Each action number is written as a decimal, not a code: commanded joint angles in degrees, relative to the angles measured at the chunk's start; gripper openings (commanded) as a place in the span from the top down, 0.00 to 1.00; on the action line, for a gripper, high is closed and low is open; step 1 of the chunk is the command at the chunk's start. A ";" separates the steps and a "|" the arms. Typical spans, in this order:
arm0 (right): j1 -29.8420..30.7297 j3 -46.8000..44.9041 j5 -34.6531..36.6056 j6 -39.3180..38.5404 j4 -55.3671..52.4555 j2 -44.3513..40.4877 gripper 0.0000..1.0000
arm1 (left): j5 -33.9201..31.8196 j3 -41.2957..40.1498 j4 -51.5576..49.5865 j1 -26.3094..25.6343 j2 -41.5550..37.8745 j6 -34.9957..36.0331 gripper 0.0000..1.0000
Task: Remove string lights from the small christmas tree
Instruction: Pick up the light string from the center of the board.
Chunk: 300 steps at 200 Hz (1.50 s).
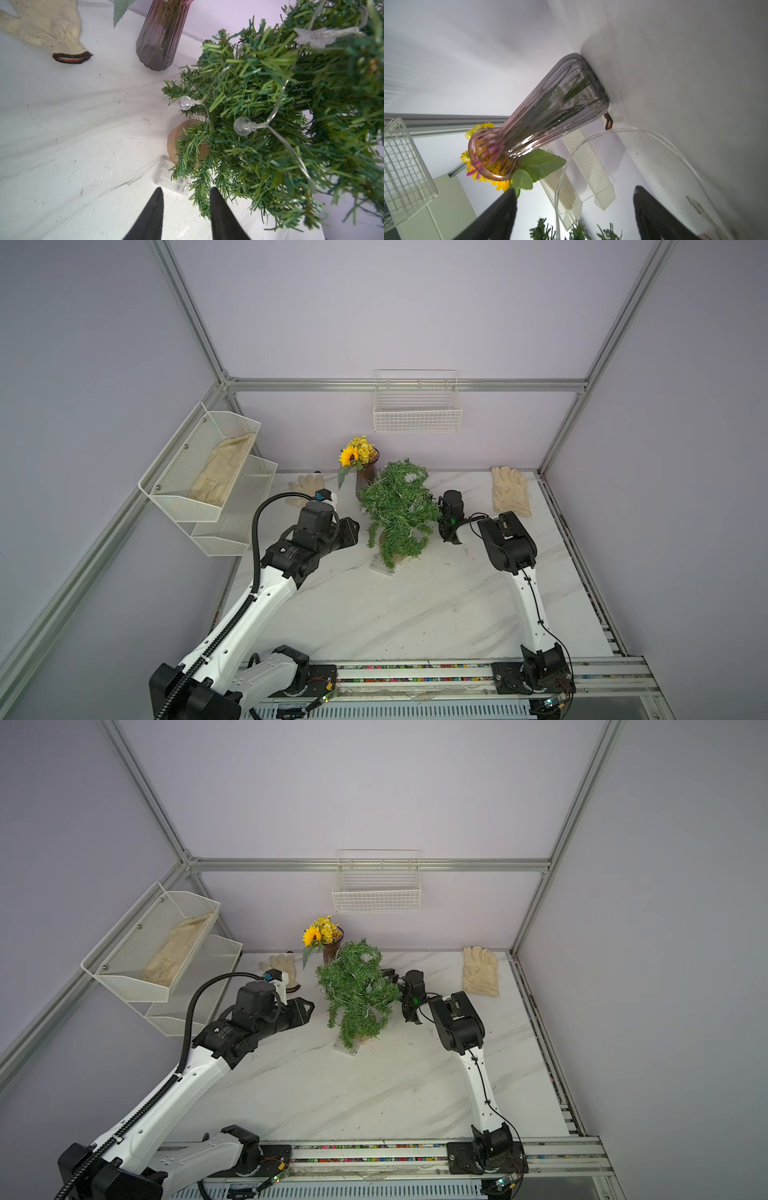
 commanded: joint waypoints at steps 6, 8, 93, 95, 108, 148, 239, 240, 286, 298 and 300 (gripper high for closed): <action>0.36 3.29 3.06 13.58 0.15 1.47 0.28 | -0.84 2.55 0.02 0.47 0.21 -0.59 0.63; 0.30 3.36 3.23 13.56 0.10 1.47 0.30 | -0.92 2.66 -0.05 0.48 0.24 -0.54 0.63; -3.66 3.50 4.34 -0.91 -9.57 -5.09 1.00 | -1.47 4.31 -1.13 0.47 0.48 1.23 0.63; -3.82 3.75 4.34 -1.95 -10.53 -5.42 1.00 | -1.47 4.28 -1.13 0.43 0.40 1.24 0.63; -4.72 5.56 4.74 -8.30 -17.54 -7.73 1.00 | -1.39 4.23 -1.13 0.49 0.23 1.40 0.63; -5.63 9.26 8.44 -20.45 -29.20 -14.32 1.00 | -0.82 4.04 -0.86 0.42 -0.51 1.88 0.63; -2.54 20.47 21.28 -42.27 -43.06 -26.35 1.00 | 0.04 5.92 -0.47 0.43 -1.15 3.58 0.63; -2.47 20.81 21.34 -42.57 -43.35 -26.33 1.00 | -0.01 5.95 -0.45 0.43 -1.15 3.57 0.63; 1.84 33.53 23.81 -50.08 -49.64 -23.57 1.00 | -1.27 10.66 -0.08 0.51 -0.97 6.38 0.61; 2.85 35.18 24.04 -51.28 -49.24 -22.91 1.00 | -1.29 12.52 -0.14 0.47 -0.77 7.37 0.60; 3.01 35.55 23.99 -51.42 -49.19 -22.77 1.00 | -1.29 12.82 -0.11 0.50 -0.72 7.60 0.59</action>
